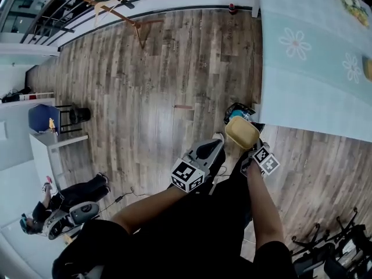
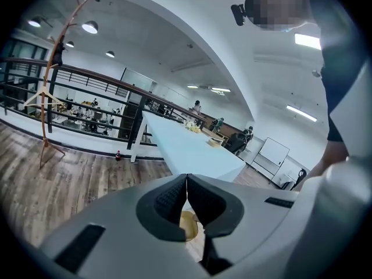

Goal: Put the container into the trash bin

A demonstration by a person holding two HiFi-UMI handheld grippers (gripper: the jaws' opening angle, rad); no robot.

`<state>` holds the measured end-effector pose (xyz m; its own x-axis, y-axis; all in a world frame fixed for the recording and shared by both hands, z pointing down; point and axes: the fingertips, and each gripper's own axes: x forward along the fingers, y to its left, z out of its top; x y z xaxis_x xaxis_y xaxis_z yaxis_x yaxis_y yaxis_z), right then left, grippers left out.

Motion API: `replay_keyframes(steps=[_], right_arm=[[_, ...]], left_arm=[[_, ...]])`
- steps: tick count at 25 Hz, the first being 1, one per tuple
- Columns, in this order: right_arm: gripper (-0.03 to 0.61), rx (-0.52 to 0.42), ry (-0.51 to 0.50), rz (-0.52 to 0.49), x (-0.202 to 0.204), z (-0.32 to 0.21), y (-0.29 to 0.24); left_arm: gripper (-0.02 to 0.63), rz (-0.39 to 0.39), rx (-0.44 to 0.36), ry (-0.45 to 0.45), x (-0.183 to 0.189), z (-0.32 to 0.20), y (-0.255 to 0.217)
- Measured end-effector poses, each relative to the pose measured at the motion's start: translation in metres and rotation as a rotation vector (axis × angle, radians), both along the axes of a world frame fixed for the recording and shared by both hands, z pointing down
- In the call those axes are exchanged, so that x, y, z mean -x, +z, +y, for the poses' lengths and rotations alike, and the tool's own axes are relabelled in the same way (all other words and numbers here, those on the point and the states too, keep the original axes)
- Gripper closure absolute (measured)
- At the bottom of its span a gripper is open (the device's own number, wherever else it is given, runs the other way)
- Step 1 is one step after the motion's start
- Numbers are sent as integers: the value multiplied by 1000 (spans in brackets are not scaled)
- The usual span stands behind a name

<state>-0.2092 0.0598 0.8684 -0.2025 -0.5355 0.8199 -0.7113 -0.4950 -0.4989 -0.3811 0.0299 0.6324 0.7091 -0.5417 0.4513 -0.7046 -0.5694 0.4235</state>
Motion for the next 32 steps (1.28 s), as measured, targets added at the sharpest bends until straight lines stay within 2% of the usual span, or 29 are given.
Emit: replay_keyframes(steps=[5,10,15,20,26,29,32], right_arm=[[537,-8,27,-3,-4,-12,21],[532,49,124,-20,-16,-8,54],[514,54,43,-14,-20,-8,57],[514,10,20,-29,-22,-11,42],[515,-37,2,-12,-32,-5,12],[515,-58,14,24,-42,0,-13],[517,-121,41,51,-51,-1,-56]], left_arm=[[598,-32,40,-20,4,-4,20],[598,-48,56,-59,16,-4,27],[598,-50,61,-70,17,1,28],[598,-36,71,-51,9,6,31],[598,-13,39,6,-11,7,18],[598,-4,26,24,-16,8,12],[598,1,15,65,-20,13,4]])
